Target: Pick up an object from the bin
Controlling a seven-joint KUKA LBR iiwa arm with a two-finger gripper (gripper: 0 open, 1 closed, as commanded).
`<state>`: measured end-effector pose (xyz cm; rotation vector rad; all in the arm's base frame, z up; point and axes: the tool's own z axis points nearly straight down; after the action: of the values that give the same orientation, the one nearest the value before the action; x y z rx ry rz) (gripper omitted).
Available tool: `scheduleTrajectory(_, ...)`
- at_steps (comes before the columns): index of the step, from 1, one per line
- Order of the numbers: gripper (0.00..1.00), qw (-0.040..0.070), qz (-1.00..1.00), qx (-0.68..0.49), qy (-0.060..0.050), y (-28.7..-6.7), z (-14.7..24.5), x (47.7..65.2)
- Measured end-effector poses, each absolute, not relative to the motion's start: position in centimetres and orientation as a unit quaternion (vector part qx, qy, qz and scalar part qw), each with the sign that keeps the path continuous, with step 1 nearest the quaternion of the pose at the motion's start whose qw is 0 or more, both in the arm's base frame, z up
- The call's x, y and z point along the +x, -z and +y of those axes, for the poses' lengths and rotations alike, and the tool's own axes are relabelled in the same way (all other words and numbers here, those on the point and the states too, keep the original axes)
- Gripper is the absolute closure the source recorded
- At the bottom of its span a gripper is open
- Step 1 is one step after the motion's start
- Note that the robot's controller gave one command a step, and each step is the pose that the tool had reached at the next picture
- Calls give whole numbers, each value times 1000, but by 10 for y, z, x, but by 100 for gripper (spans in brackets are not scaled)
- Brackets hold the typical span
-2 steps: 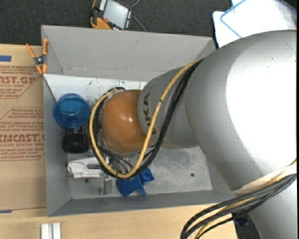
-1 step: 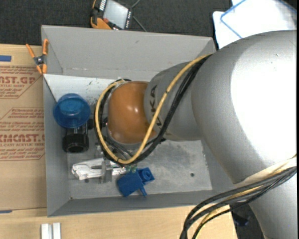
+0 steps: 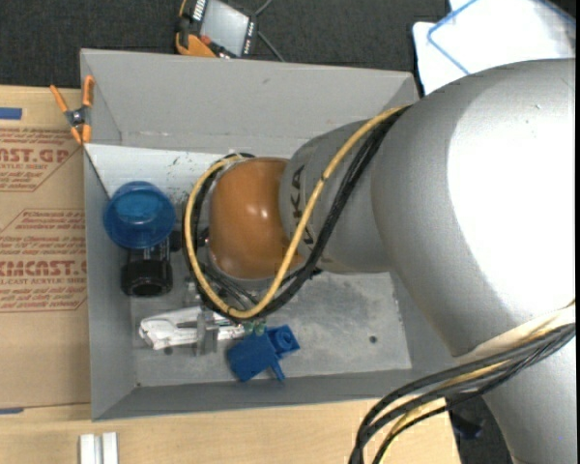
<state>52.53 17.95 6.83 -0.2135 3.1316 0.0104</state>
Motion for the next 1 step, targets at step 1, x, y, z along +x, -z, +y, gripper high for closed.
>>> scheduleTrajectory(1,100,-1,998,-68,-3,-82,179,524)
